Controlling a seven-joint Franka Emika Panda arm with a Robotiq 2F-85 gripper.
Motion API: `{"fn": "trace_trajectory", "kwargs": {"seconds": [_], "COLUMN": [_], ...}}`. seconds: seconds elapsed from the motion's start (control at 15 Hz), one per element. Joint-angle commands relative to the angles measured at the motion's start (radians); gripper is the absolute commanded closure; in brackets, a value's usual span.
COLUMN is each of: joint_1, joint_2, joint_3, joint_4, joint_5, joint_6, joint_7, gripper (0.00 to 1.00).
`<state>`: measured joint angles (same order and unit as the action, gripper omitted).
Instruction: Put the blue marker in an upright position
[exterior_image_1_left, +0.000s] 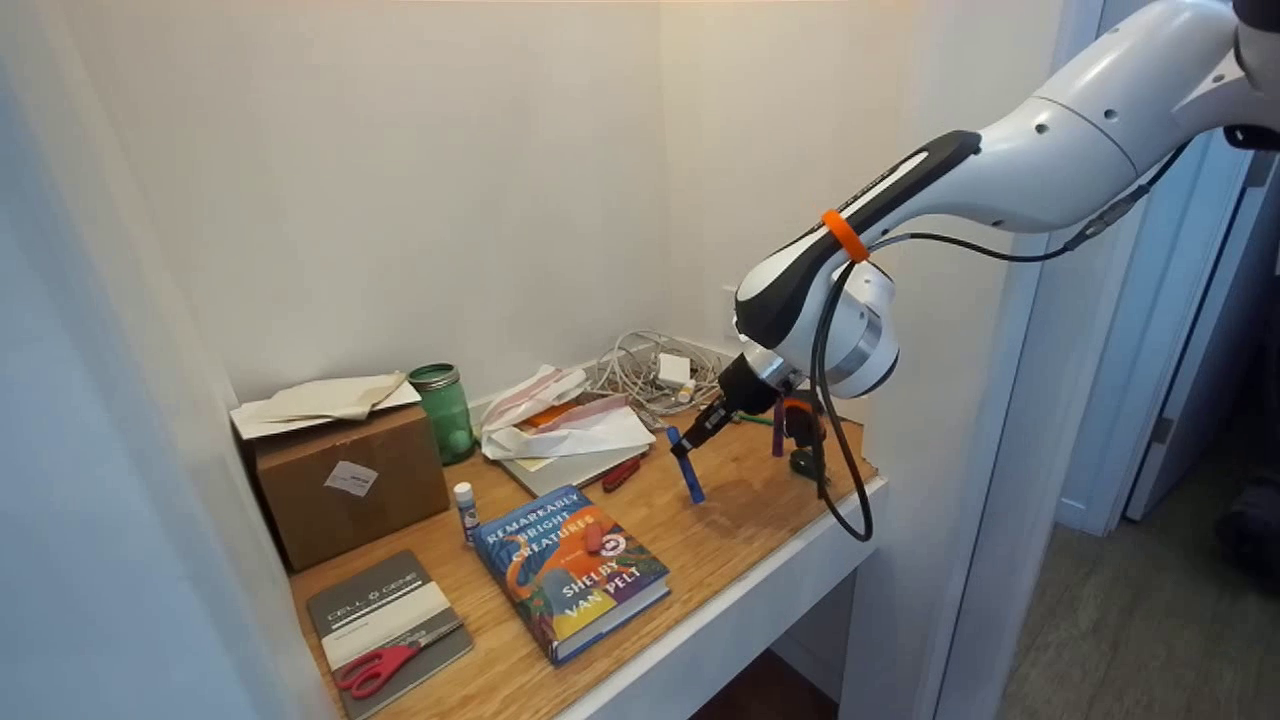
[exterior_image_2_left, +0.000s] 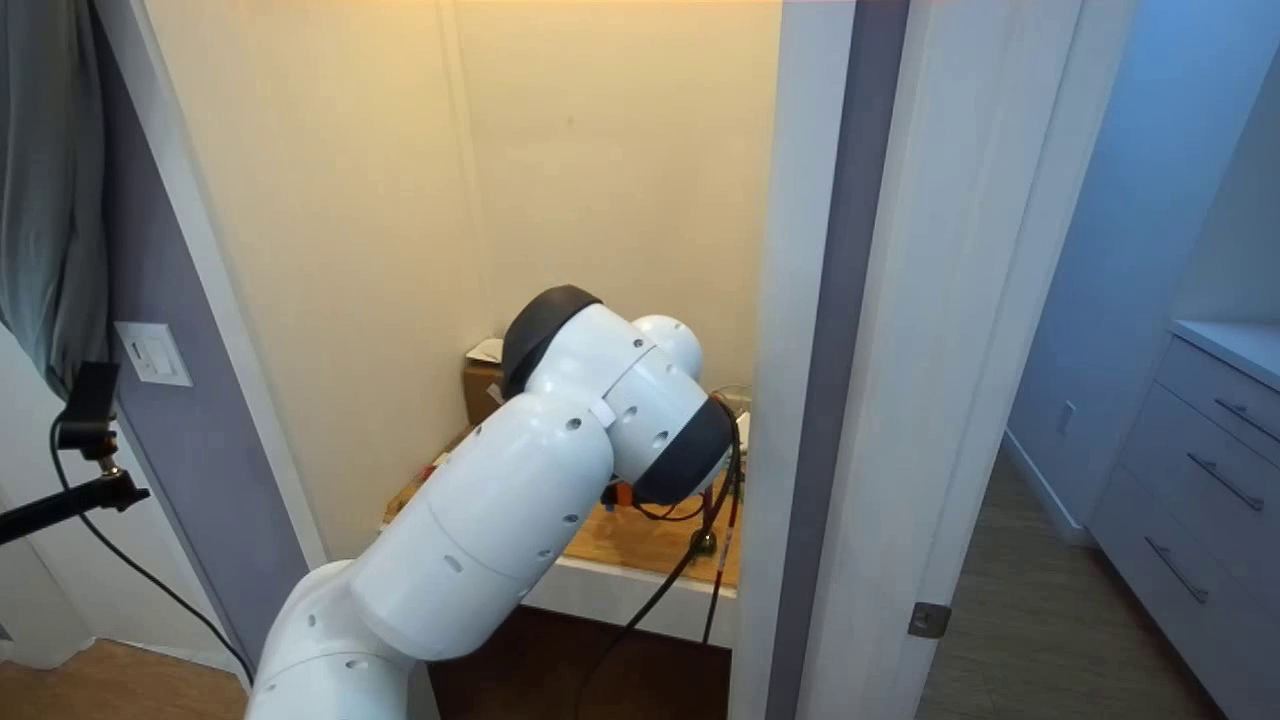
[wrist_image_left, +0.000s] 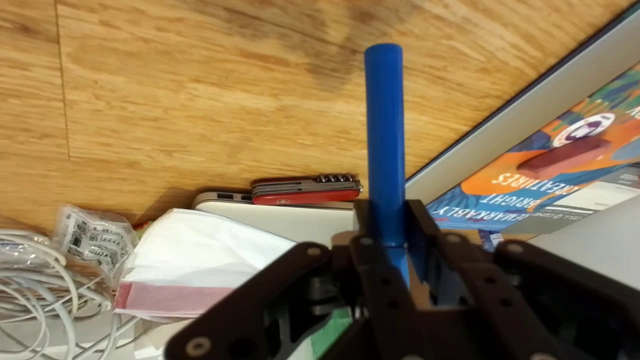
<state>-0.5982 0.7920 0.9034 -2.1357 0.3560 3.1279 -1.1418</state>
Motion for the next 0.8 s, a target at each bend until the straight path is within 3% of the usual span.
{"fn": "trace_trajectory", "kwargs": {"seconds": [0.0,0.73], "joint_1": [-0.048,-0.071], "joint_2": [0.081,0.211], "joint_3": [0.030,0.003], "joint_4": [-0.023,-0.005], "joint_5": [-0.167,-0.595], "joint_6": [0.090,0.203], "joint_7": [0.083,0.381], "gripper": [0.96,0.96]}}
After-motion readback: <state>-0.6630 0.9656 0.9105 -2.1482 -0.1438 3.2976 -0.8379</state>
